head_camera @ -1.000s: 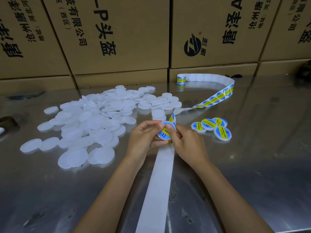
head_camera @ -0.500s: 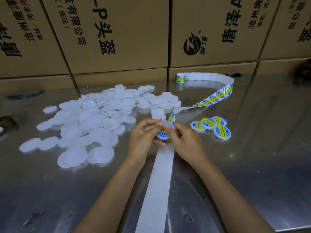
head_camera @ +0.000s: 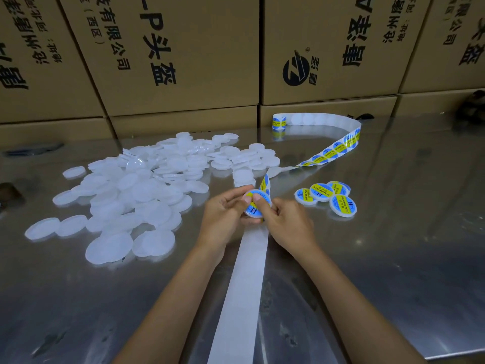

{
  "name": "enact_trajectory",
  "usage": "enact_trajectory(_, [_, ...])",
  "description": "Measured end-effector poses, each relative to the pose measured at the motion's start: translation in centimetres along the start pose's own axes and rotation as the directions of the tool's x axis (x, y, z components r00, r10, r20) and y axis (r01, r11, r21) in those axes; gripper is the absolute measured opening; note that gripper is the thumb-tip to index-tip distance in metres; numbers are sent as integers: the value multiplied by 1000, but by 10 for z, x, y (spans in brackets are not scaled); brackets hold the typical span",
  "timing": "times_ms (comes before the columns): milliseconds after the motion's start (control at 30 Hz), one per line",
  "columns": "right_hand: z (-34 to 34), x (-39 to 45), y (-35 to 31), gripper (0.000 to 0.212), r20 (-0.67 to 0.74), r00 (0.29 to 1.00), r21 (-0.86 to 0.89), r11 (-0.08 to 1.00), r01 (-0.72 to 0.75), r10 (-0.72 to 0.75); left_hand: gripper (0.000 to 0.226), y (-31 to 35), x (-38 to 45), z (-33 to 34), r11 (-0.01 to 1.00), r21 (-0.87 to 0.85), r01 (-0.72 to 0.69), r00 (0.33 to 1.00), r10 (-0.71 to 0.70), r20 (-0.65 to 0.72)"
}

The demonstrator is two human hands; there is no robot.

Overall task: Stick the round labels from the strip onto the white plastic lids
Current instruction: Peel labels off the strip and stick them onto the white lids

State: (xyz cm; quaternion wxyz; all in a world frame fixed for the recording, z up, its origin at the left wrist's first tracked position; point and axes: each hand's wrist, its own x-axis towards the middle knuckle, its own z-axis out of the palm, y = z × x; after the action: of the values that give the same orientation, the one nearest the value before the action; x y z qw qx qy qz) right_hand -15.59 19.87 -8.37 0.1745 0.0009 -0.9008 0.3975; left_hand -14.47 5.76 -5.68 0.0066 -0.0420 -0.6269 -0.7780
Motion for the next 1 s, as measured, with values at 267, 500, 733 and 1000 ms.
enact_trajectory(267, [-2, 4, -1, 54, 64, 998, 255, 967, -15, -1, 49, -2, 0, 0, 1000, 22, -15, 989, 11, 147])
enact_trajectory(500, [-5, 1, -5, 50, 150, 986, 306, 952, 23, -72, 34, 1, 1, -8, 998, -44, 49, 999, -48, 19])
enact_trajectory(733, [-9, -1, -10, 45, 317, 948, 463, 877, -131, -26, 19, -1, 3, -12, 991, -72, 109, 987, -116, -111])
enact_trajectory(1000, [-29, 15, 2, 41, 162, 868, 724, 541, -427, 469, 11, 0, 4, -11, 988, -73, 139, 985, -146, -93])
